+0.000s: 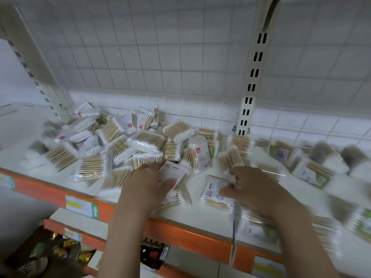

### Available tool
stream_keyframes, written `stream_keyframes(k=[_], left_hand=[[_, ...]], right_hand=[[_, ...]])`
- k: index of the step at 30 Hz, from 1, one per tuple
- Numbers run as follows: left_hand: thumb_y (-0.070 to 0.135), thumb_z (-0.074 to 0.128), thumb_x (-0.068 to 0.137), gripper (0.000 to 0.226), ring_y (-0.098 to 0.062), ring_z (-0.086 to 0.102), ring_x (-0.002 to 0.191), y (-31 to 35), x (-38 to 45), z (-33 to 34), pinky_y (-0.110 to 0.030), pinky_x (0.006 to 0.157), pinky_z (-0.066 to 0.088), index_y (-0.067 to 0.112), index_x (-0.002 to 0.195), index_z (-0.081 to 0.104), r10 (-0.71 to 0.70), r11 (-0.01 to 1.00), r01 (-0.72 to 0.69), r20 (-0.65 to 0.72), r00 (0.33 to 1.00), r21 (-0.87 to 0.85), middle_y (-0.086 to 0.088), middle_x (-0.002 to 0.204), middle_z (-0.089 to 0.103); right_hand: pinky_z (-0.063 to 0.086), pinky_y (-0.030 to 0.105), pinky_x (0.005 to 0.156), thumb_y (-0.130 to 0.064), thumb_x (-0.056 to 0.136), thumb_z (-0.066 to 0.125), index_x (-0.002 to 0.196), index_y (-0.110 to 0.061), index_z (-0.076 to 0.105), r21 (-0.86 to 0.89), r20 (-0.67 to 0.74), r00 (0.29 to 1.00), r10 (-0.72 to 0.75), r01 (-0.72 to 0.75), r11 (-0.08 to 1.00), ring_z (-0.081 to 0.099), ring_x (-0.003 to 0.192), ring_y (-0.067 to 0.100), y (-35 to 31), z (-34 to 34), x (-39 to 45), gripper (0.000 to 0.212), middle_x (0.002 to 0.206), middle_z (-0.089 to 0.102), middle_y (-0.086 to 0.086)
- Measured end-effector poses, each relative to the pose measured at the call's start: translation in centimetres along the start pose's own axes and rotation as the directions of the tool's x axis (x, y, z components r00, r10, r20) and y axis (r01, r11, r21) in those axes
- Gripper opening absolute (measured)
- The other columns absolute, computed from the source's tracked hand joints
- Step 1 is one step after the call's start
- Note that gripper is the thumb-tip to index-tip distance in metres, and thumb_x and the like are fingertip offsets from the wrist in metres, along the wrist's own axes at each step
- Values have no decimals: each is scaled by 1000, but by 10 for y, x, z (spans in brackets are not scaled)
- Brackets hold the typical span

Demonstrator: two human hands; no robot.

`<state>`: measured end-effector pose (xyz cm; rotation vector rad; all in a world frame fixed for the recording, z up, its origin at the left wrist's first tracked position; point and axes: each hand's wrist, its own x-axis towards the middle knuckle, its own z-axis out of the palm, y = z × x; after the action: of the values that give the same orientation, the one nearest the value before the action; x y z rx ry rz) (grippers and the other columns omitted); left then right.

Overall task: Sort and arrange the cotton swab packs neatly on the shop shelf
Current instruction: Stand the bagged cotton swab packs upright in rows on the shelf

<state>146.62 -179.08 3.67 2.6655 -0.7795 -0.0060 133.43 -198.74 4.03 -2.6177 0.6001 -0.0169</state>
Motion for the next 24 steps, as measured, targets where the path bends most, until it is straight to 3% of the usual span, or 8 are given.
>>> stream_keyframes(k=[3,6,9,12,15,17,21,24], left_hand=[[57,53,83,52,-21,54,107,-5,3,5,-28,82,40,17,117,54,-25,999,26,46,999,-19,-2,113,61],[61,52,81,62,-24,52,114,-9,3,6,-33,91,43,18,126,46,-45,998,48,60,997,-39,-2,119,60],[65,47,82,63,-22,53,113,-9,0,6,-36,95,42,18,124,50,-40,999,40,70,997,11,-1,119,60],[61,53,80,56,-19,55,102,-6,-3,4,-33,87,45,18,117,54,-18,999,19,21,1000,-51,0,110,57],[53,63,78,57,-20,54,97,-3,-6,0,-29,78,42,22,124,50,3,992,-10,-55,998,-129,4,102,43],[46,67,78,59,-21,54,95,0,-9,-4,-30,78,43,23,129,47,20,985,-38,-108,994,-166,5,101,37],[18,68,80,58,-23,56,88,6,-14,-7,-28,76,43,18,134,46,61,972,-112,-244,968,-204,-5,118,41],[7,70,77,68,-21,54,83,17,-17,-9,-27,74,39,16,138,40,91,957,-175,-332,939,-230,-8,126,40]], right_hand=[[48,33,77,-43,75,68,110,-11,54,20,49,998,36,-37,999,58,88,19,-7,1,1,50,102,61,6],[38,28,59,-39,75,66,88,-4,56,20,77,996,43,-45,999,51,68,15,-9,5,3,38,80,56,7],[34,26,58,-44,77,63,75,-13,47,26,132,990,42,-46,999,45,64,13,-8,6,4,35,74,45,0],[32,28,58,-44,77,63,73,-13,45,-7,157,988,12,-11,1000,42,61,15,-10,5,8,37,70,42,1],[32,26,55,-44,73,68,73,-12,45,26,102,995,-9,7,1000,43,60,14,-13,4,6,40,68,43,-2],[39,26,58,-44,71,70,87,-16,50,60,54,998,-36,33,998,51,70,12,-14,4,4,37,80,52,-3],[47,36,71,-33,71,71,94,-17,49,140,-74,994,-86,95,986,55,82,18,-17,1,3,36,91,54,1],[44,23,64,-25,71,73,94,-18,49,172,-201,975,-97,133,976,53,81,14,-13,-6,2,34,92,52,-2]])
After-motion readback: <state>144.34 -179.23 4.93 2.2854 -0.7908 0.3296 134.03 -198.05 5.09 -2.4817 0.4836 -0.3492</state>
